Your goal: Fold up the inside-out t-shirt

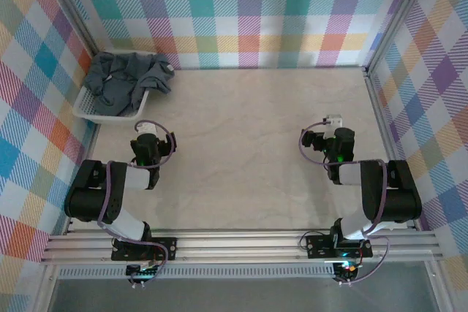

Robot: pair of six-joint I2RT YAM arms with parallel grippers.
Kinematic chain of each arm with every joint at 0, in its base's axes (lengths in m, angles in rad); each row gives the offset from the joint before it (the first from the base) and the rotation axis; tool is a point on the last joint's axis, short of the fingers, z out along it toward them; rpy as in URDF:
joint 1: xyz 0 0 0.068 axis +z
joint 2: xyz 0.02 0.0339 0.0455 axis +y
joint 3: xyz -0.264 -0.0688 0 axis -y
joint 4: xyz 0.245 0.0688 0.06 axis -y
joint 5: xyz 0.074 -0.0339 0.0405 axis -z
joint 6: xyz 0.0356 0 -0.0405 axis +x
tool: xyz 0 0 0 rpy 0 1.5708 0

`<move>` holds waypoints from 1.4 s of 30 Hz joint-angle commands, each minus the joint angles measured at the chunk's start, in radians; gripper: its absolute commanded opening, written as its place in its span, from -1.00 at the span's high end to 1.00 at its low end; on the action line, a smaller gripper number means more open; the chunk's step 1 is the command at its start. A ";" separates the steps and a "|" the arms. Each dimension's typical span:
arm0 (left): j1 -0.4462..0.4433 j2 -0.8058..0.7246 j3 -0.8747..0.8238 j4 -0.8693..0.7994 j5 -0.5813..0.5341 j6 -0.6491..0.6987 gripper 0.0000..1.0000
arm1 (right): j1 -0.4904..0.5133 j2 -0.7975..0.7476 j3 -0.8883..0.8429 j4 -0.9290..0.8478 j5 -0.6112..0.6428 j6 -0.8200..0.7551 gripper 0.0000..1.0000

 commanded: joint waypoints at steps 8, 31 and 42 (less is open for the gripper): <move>-0.006 0.001 0.013 0.032 -0.012 0.014 -1.00 | -0.010 0.008 0.012 0.014 -0.020 -0.010 -0.99; -0.032 -0.446 0.205 -0.579 -0.088 -0.162 -1.00 | 0.028 -0.453 0.339 -1.014 -0.063 0.450 -0.99; 0.091 0.178 1.052 -1.129 0.082 -0.314 -1.00 | 0.241 -0.170 0.628 -1.154 -0.269 0.421 -0.99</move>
